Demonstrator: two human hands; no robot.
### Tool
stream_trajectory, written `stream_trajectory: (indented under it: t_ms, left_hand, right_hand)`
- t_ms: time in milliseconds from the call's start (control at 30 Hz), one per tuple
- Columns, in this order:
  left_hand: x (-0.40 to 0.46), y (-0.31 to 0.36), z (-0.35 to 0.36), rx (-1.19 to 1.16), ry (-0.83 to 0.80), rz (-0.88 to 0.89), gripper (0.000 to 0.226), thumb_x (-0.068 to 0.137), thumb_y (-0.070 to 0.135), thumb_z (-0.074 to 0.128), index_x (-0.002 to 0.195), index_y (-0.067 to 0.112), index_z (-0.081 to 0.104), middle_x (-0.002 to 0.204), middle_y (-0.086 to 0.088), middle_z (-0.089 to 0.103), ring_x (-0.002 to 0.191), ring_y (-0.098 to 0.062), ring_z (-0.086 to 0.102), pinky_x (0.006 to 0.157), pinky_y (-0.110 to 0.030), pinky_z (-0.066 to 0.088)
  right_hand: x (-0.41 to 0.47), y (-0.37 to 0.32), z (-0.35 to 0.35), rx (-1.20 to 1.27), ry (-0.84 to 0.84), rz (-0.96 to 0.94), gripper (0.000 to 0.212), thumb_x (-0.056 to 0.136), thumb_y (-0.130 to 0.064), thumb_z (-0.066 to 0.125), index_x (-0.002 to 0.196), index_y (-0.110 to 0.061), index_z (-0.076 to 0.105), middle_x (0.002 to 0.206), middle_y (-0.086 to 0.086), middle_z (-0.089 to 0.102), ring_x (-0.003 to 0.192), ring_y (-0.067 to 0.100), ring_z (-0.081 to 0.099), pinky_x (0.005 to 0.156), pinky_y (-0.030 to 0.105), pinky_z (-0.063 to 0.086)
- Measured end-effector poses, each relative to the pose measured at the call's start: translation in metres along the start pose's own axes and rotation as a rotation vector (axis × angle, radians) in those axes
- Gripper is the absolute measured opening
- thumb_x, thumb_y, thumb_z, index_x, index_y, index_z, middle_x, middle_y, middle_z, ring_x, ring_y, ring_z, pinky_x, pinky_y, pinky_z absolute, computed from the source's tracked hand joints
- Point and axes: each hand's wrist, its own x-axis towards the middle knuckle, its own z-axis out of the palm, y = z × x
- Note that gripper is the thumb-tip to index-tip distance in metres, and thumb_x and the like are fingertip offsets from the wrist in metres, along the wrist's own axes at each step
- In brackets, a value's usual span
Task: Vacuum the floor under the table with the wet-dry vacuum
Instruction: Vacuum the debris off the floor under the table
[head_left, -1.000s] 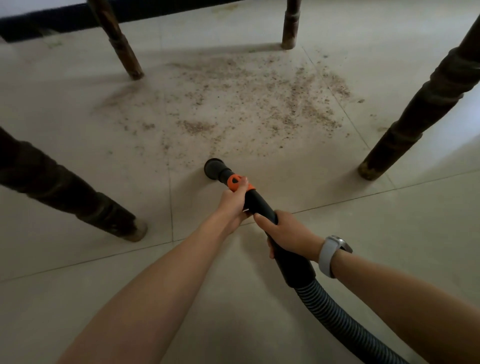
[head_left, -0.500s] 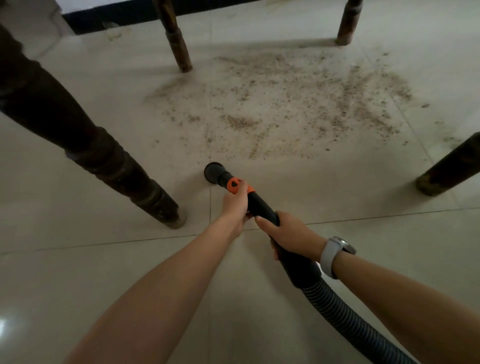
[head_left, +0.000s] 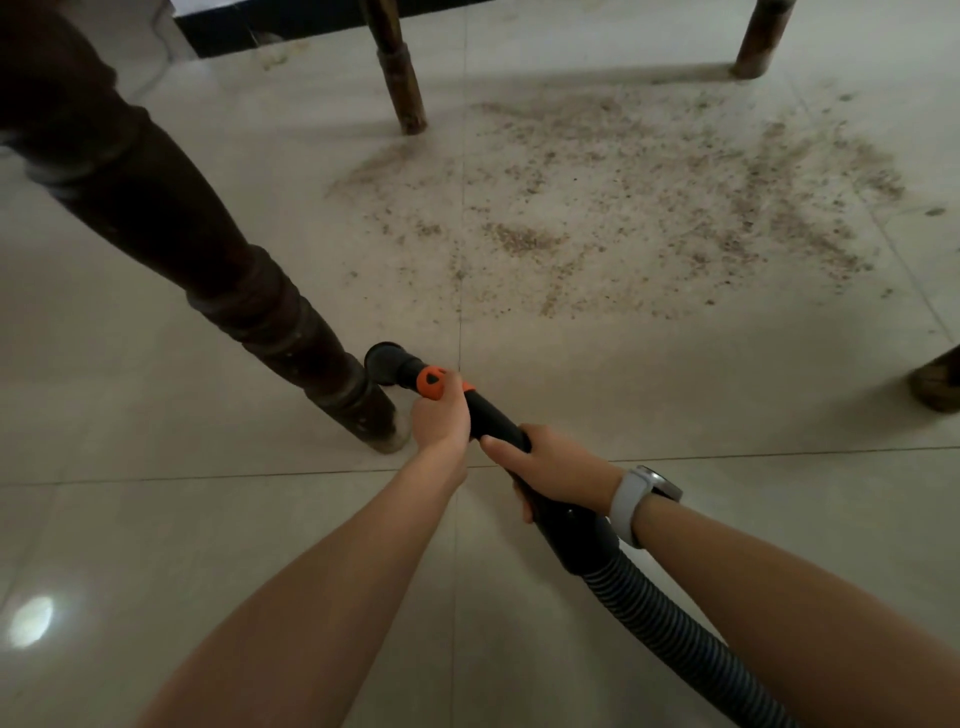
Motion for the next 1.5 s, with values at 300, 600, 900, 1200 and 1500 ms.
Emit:
stream_trajectory:
  t_ms: [300, 600, 900, 1200, 1500]
  left_hand:
    - [0.023, 0.011, -0.021, -0.164, -0.102, -0.044, 0.052, 0.093, 0.039, 0.052, 0.132, 0.006, 0.042, 0.104, -0.011, 0.055, 0.095, -0.024, 0.056, 0.073, -0.032, 0.049]
    - [-0.022, -0.003, 0.018, -0.071, -0.378, -0.070, 0.030, 0.095, 0.033, 0.051, 0.112, 0.008, 0.050, 0.099, -0.009, 0.060, 0.091, -0.024, 0.060, 0.066, -0.028, 0.051]
    - [-0.041, -0.010, 0.020, -0.027, -0.390, -0.118, 0.028, 0.095, 0.032, 0.050, 0.111, 0.010, 0.050, 0.090, -0.008, 0.058, 0.083, -0.020, 0.060, 0.065, -0.027, 0.052]
    - [-0.037, 0.003, 0.011, -0.039, -0.374, -0.108, 0.028, 0.094, 0.034, 0.054, 0.108, 0.011, 0.048, 0.096, -0.009, 0.058, 0.082, -0.019, 0.058, 0.062, -0.026, 0.049]
    - [-0.028, -0.001, 0.007, 0.024, -0.225, -0.042, 0.034, 0.096, 0.032, 0.047, 0.119, 0.007, 0.050, 0.105, -0.011, 0.053, 0.092, -0.025, 0.054, 0.074, -0.033, 0.050]
  right_hand:
    - [0.021, -0.027, 0.003, -0.012, -0.045, 0.063, 0.033, 0.096, -0.043, 0.046, 0.083, -0.012, 0.044, 0.063, 0.004, 0.057, 0.045, 0.016, 0.058, 0.049, 0.025, 0.050]
    - [-0.047, 0.006, -0.035, -0.207, 0.164, 0.145, 0.025, 0.093, -0.045, 0.050, 0.087, -0.021, 0.045, 0.066, 0.002, 0.059, 0.044, 0.013, 0.059, 0.046, 0.025, 0.050]
    - [-0.063, 0.005, -0.047, -0.053, 0.013, 0.169, 0.033, 0.095, -0.041, 0.048, 0.091, -0.008, 0.049, 0.058, 0.002, 0.059, 0.041, 0.013, 0.059, 0.047, 0.022, 0.051]
    - [-0.051, 0.002, -0.044, 0.069, -0.003, 0.182, 0.036, 0.095, -0.042, 0.048, 0.086, -0.008, 0.043, 0.058, 0.005, 0.056, 0.045, 0.020, 0.059, 0.049, 0.028, 0.052]
    - [-0.040, -0.001, -0.021, -0.018, 0.010, 0.105, 0.035, 0.096, -0.043, 0.047, 0.086, -0.009, 0.044, 0.061, 0.004, 0.056, 0.042, 0.014, 0.058, 0.049, 0.025, 0.050]
